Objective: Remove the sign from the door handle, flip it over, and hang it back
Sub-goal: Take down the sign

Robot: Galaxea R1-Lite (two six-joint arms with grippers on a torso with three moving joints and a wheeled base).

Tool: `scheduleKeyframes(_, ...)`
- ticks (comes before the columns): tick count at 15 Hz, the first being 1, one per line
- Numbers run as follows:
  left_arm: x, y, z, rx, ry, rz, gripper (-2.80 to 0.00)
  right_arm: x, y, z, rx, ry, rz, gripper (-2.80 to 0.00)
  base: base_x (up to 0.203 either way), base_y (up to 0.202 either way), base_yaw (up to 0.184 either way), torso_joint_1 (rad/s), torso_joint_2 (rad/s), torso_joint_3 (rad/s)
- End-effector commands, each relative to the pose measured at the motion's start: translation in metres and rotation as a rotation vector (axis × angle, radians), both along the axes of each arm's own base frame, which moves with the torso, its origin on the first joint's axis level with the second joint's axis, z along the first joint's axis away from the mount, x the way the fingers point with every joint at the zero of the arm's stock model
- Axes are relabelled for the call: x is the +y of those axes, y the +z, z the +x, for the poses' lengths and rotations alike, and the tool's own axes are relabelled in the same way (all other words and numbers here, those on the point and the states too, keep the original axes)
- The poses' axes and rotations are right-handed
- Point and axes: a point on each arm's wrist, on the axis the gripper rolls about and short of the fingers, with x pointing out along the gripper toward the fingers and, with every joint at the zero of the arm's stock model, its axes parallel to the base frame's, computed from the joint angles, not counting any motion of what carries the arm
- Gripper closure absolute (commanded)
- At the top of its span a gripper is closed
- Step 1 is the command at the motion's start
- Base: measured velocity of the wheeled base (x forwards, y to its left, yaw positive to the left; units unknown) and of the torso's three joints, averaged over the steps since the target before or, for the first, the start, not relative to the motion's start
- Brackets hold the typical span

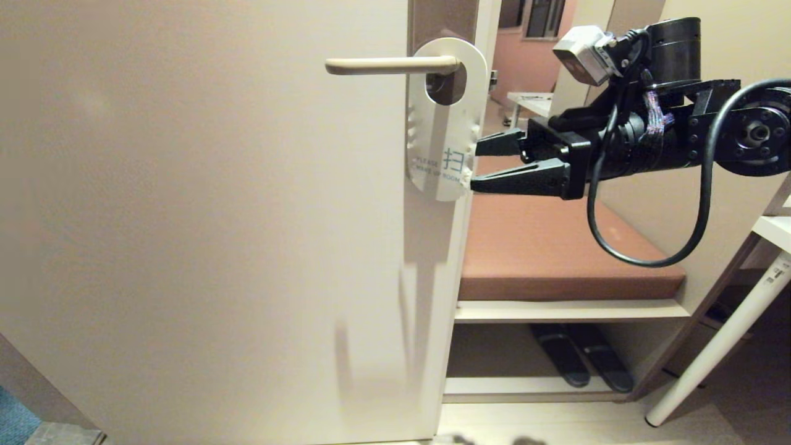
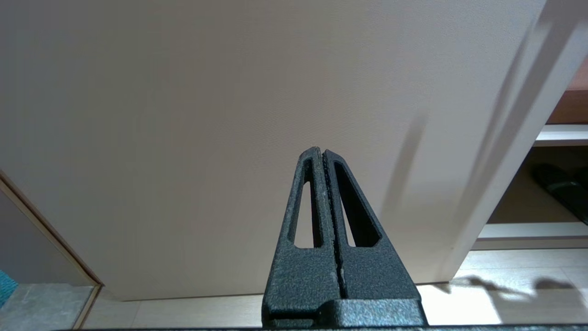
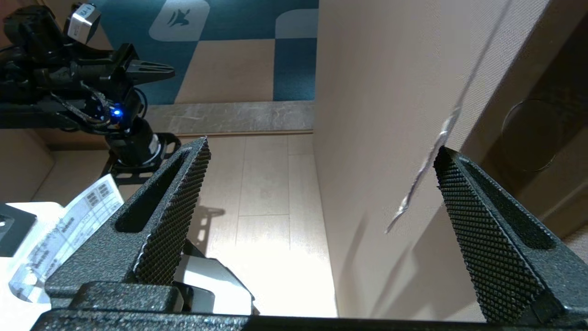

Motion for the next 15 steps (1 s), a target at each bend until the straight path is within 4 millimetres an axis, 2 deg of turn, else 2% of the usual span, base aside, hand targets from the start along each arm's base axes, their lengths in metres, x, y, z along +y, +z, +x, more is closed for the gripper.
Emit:
scheduleKeyframes(1,0.0000,0.0001,0.0001,0.001,0.000,0.001,0.00,0.0011,-0.0023,0.0035,-0.002,0.007,0.002,-2.80,0.000,0.000,0.000,0.000,0.00,0.000)
scheduleKeyframes(15,0.0000,0.0001,0.0001,0.001,0.001,0.001,0.00,0.0045,-0.0027,0.0120,-0.018,-0.003,0.029,-2.80,0.000,0.000,0.000,0.000,0.00,0.000)
